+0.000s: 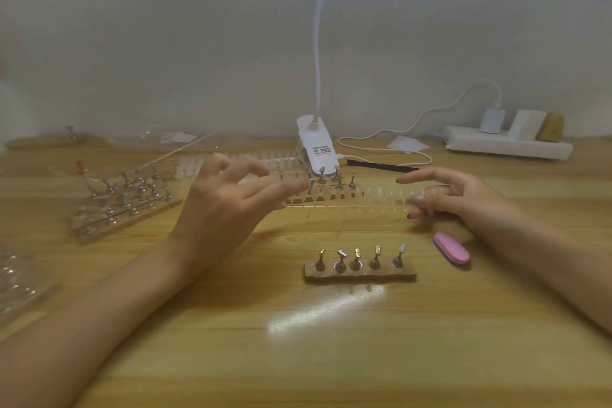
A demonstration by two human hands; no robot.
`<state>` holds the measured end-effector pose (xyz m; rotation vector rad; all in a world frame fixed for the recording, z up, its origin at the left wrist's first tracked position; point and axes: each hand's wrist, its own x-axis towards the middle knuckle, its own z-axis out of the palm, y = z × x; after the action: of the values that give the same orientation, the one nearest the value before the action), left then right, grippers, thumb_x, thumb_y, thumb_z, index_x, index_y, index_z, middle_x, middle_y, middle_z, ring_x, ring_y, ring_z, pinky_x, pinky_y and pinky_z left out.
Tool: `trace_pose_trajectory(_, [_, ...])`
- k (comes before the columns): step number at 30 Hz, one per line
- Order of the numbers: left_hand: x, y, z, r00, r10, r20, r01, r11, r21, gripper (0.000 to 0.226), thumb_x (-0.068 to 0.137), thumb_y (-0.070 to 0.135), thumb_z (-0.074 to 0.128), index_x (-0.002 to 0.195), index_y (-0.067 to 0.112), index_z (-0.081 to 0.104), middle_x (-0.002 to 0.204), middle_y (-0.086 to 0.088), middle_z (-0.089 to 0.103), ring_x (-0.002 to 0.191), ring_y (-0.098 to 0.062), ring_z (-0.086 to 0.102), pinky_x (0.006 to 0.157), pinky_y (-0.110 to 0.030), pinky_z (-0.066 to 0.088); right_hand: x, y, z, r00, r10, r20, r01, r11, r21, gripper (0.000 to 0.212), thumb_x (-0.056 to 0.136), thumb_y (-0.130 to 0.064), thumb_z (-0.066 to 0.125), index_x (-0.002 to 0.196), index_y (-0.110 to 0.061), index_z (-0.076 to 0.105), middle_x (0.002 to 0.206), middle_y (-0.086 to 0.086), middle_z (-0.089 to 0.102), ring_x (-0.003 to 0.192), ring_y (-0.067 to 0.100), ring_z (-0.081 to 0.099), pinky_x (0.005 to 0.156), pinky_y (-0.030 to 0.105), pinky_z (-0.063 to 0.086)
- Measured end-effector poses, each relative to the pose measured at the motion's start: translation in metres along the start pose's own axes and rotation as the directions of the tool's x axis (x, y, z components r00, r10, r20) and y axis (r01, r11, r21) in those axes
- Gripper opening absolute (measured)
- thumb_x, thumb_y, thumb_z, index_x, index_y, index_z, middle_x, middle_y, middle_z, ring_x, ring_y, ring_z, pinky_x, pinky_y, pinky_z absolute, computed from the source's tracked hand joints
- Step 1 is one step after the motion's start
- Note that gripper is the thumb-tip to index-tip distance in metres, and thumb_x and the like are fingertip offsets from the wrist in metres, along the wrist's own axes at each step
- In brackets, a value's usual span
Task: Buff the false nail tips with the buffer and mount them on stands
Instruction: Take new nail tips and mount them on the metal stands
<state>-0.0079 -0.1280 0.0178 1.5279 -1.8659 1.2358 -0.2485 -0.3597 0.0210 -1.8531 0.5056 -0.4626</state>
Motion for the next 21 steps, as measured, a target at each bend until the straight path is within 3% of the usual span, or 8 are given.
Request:
trace_pose_trajectory(3, [-0.002,0.001,0.000,0.999,-0.048,0.017,0.048,0.999,-0.012,0.041,0.088,0.015,0.072,0.125,0.027,0.059,0.082,0.011,0.071,0.087,-0.014,0.055,0.071,-0.038,0.041,-0.001,0.001,-0.001,0.999,-0.019,0.047,0.019,1.000,0.007,0.036,0.069,-0.043,0.075,0.104,-0.037,0.074,0.087,0.010,0.078,0.091,0.015,0.074,0.077,0.016,0.051])
trace_pose_trajectory(5, [-0.001,0.008,0.001,0.942,-0.304,0.145,0.332,0.909,-0.251,0.048,0.085,0.012,0.074,0.127,0.030,0.059,0.082,0.015,0.069,0.084,-0.008,0.058,0.076,-0.033,0.047,-0.005,0.003,-0.001,0.995,-0.095,0.035,0.095,0.995,-0.021,0.026,0.074,-0.032,0.074,0.099,-0.031,0.076,0.086,0.008,0.077,0.088,0.016,0.075,0.076,0.014,0.053])
trace_pose_trajectory(8, [0.001,0.009,0.003,0.669,-0.597,0.443,0.729,0.410,-0.548,0.051,0.082,0.018,0.076,0.126,0.034,0.056,0.081,0.011,0.068,0.076,-0.001,0.062,0.068,-0.012,0.045,-0.012,0.006,0.002,0.959,-0.283,0.008,0.277,0.933,-0.230,0.010,0.078,-0.016,0.076,0.087,-0.021,0.077,0.090,0.000,0.077,0.086,0.016,0.073,0.079,0.020,0.056])
trace_pose_trajectory(10, [0.000,0.006,0.004,0.470,-0.633,0.615,0.810,0.031,-0.586,0.051,0.078,0.026,0.076,0.124,0.034,0.057,0.082,0.008,0.068,0.071,-0.003,0.062,0.059,-0.022,0.048,-0.013,0.005,0.006,0.895,-0.446,0.024,0.407,0.792,-0.455,0.016,0.081,-0.003,0.076,0.085,-0.019,0.075,0.088,-0.008,0.075,0.085,0.011,0.070,0.079,0.020,0.053])
trace_pose_trajectory(12, [-0.002,0.003,0.004,0.366,-0.612,0.701,0.808,-0.164,-0.565,0.052,0.073,0.031,0.075,0.123,0.033,0.059,0.081,0.008,0.066,0.074,-0.004,0.062,0.054,-0.022,0.046,-0.012,0.006,0.009,0.863,-0.505,0.015,0.443,0.743,-0.501,0.019,0.082,0.001,0.075,0.086,-0.018,0.074,0.087,-0.010,0.073,0.082,0.012,0.068,0.077,0.021,0.052])
trace_pose_trajectory(14, [-0.003,0.002,0.005,0.341,-0.628,0.700,0.805,-0.190,-0.563,0.051,0.072,0.030,0.076,0.121,0.033,0.060,0.080,0.008,0.066,0.073,-0.006,0.061,0.052,-0.020,0.047,-0.010,0.006,0.008,0.899,-0.438,-0.022,0.389,0.819,-0.423,0.023,0.082,-0.002,0.076,0.094,-0.022,0.074,0.086,-0.007,0.073,0.078,0.014,0.066,0.075,0.024,0.053])
trace_pose_trajectory(17, [-0.001,0.002,0.004,0.358,-0.664,0.656,0.809,-0.130,-0.573,0.051,0.071,0.027,0.079,0.119,0.034,0.061,0.076,0.007,0.067,0.061,-0.007,0.058,0.048,-0.023,0.046,-0.004,0.008,0.006,0.956,-0.291,-0.043,0.264,0.912,-0.313,0.034,0.084,-0.006,0.075,0.111,-0.027,0.068,0.087,0.000,0.072,0.079,0.017,0.066,0.078,0.025,0.054])
trace_pose_trajectory(21, [0.003,0.008,0.001,0.399,-0.652,0.644,0.815,-0.070,-0.576,0.059,0.063,0.028,0.081,0.119,0.029,0.061,0.070,0.006,0.068,0.056,0.002,0.060,0.045,-0.020,0.043,-0.003,0.006,0.004,0.953,-0.274,-0.130,0.176,0.850,-0.497,0.031,0.089,-0.020,0.070,0.119,-0.028,0.064,0.117,-0.011,0.060,0.105,0.003,0.057,0.089,0.019,0.046])
